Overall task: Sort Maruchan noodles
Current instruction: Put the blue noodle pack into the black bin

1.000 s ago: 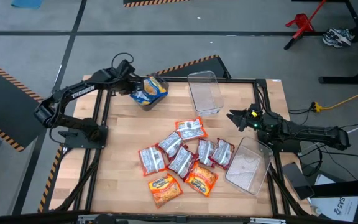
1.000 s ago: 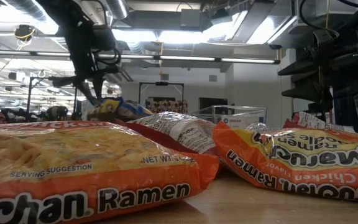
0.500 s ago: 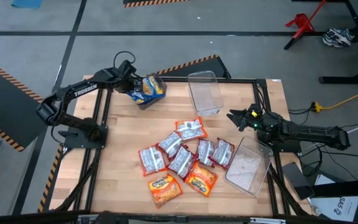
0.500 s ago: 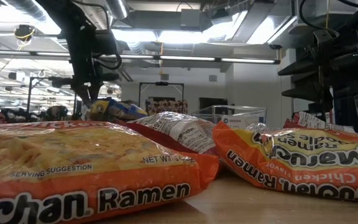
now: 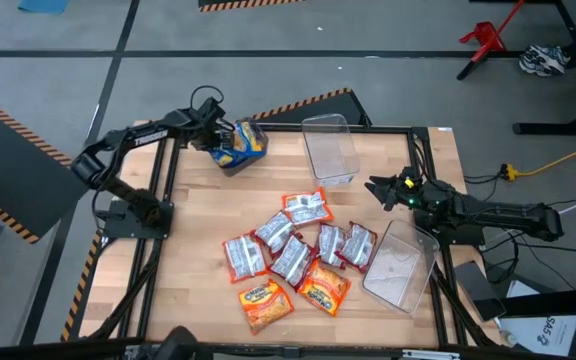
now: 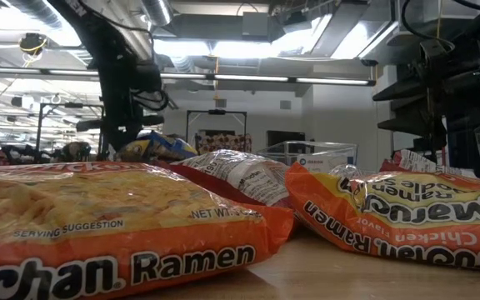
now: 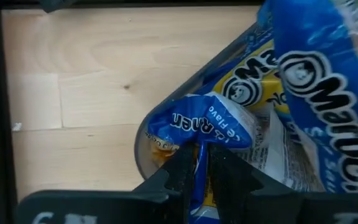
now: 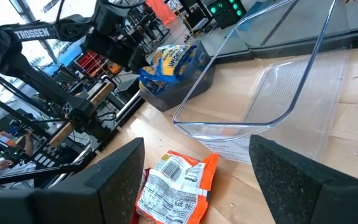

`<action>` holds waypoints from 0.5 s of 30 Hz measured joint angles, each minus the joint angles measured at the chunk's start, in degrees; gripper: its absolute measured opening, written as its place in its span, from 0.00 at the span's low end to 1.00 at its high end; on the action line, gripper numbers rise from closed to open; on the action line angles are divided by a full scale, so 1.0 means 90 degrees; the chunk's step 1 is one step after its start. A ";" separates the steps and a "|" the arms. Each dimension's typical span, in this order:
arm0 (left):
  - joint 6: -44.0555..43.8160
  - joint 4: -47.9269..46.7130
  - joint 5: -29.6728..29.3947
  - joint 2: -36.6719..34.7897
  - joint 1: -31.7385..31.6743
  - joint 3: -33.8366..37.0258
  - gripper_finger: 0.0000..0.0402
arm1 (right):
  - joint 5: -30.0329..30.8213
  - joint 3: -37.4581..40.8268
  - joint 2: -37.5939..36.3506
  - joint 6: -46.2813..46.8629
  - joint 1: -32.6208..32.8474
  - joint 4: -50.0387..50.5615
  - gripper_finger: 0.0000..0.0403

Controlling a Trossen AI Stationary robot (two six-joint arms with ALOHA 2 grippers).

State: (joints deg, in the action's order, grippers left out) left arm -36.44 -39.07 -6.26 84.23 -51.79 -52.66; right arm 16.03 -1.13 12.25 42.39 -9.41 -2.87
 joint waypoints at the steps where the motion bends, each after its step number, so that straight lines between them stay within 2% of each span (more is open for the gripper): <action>1: 0.0031 0.0000 0.0048 0.0051 -0.0033 0.0000 0.11 | 0.0000 0.0000 0.0000 -0.0002 0.0000 0.0000 0.69; 7: 0.0068 0.0055 0.0143 0.0115 -0.0159 -0.0002 0.12 | 0.0000 0.0000 0.0000 -0.0002 0.0002 0.0003 0.69; 15: 0.0286 0.0059 0.0155 -0.0505 -0.0331 0.0002 0.13 | -0.0005 -0.0005 0.0002 -0.0005 0.0001 0.0114 0.69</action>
State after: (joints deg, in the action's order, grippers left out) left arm -33.87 -38.54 -4.86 79.69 -54.77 -52.64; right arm 15.99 -1.17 12.27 42.35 -9.40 -1.85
